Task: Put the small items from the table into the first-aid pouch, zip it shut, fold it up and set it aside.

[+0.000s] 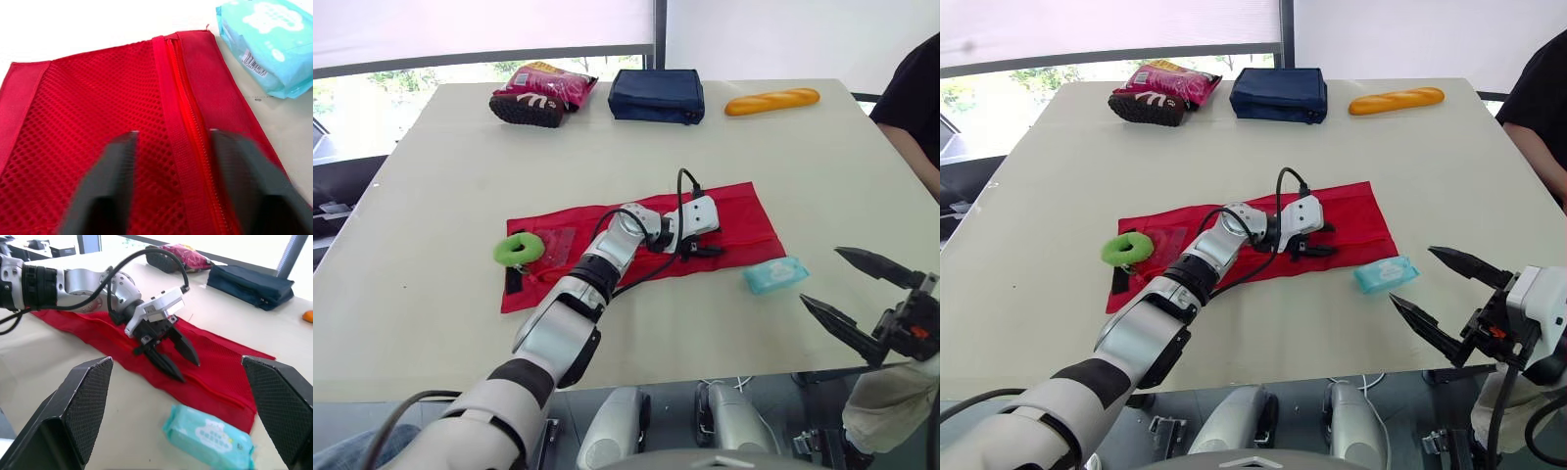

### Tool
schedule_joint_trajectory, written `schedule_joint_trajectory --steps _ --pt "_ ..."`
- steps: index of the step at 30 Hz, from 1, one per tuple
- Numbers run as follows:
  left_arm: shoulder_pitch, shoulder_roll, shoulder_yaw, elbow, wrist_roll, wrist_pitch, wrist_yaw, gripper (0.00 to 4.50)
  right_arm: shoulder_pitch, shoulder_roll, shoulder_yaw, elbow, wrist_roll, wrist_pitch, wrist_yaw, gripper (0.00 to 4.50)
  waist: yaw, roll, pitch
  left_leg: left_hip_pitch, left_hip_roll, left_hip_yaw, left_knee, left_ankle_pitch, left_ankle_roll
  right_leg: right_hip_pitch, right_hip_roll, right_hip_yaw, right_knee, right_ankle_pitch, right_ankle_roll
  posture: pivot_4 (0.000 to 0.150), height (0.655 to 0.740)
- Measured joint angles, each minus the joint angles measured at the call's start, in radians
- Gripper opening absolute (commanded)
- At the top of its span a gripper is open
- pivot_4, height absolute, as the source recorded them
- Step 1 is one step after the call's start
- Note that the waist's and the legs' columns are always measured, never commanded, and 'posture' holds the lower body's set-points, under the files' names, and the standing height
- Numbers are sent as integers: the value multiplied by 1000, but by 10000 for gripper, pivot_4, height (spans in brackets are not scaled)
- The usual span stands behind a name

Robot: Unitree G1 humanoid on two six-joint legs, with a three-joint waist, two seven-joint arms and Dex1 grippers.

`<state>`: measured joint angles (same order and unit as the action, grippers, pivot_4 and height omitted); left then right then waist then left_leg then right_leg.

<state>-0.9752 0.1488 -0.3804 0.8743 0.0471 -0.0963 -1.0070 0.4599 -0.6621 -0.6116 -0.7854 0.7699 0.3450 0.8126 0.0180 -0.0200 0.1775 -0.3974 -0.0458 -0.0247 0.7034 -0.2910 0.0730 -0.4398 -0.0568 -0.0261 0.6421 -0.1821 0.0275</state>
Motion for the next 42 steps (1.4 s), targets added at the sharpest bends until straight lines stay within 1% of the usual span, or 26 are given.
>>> schedule_joint_trajectory --steps 1,2,9,14,21,24,28,31,34,37,40,42 --pt "2 -2 6 -1 0 4 0 2568 8 0 -7 1 -1 0 1 45000 -1 0 0 0 0 0 0 0 0 0 0 0 0 0 0 1500 7397" --pt "6 -3 12 -4 0 7 0 653 15 0 -9 2 -3 0 2 45000 -1 0 0 0 0 0 0 0 0 0 0 0 0 0 0 1500 7397" --pt "35 2 19 -60 0 36 -14 653 15 0 -10 2 -9 0 0 45000 -1 0 0 0 0 0 0 0 0 0 0 0 0 0 0 1500 7397" --pt "65 38 20 -125 -5 52 -62 653 26 0 -10 1 -12 -1 -3 45000 -2 0 0 0 1 0 0 0 0 0 -3 1 0 0 0 1500 7397" --pt "156 149 19 -297 -34 93 -212 653 60 2 -10 -5 -15 -1 -3 45000 -2 1 0 0 0 0 0 0 0 0 -5 0 0 0 0 1500 7397" --pt "183 181 18 -354 -45 113 -260 653 74 -2 -9 -5 -25 -1 10 45000 -1 1 0 0 0 0 0 0 0 0 -5 0 0 0 0 1500 7397" --pt "211 218 16 -420 -53 139 -318 653 92 -39 -7 2 -83 0 20 45000 -1 1 0 0 0 0 0 0 0 0 -5 0 0 0 0 1500 7397" --pt "227 251 16 -464 -71 152 -359 653 99 -74 -6 44 -130 -14 73 45000 -1 1 0 0 0 0 0 0 0 0 -5 0 0 0 0 1500 7397" --pt "236 264 16 -472 -73 152 -373 653 96 -115 -7 104 -157 -22 126 45000 0 1 0 0 0 0 0 0 0 0 -5 -1 0 0 0 1500 7397" --pt "236 267 17 -473 -73 150 -371 653 89 -119 -7 126 -154 -18 142 45000 0 1 0 0 0 0 0 0 0 0 -5 -1 0 0 0 1500 7397" --pt "236 277 19 -473 -74 149 -361 653 67 -106 -3 128 -169 30 75 45000 0 1 0 0 0 0 0 0 0 0 -6 -1 0 0 0 1500 7397" --pt "236 279 24 -473 -80 150 -352 653 41 -47 35 78 -171 106 -53 45000 1 1 0 0 1 -1 0 1 -1 0 -6 -1 0 0 0 1500 7397"
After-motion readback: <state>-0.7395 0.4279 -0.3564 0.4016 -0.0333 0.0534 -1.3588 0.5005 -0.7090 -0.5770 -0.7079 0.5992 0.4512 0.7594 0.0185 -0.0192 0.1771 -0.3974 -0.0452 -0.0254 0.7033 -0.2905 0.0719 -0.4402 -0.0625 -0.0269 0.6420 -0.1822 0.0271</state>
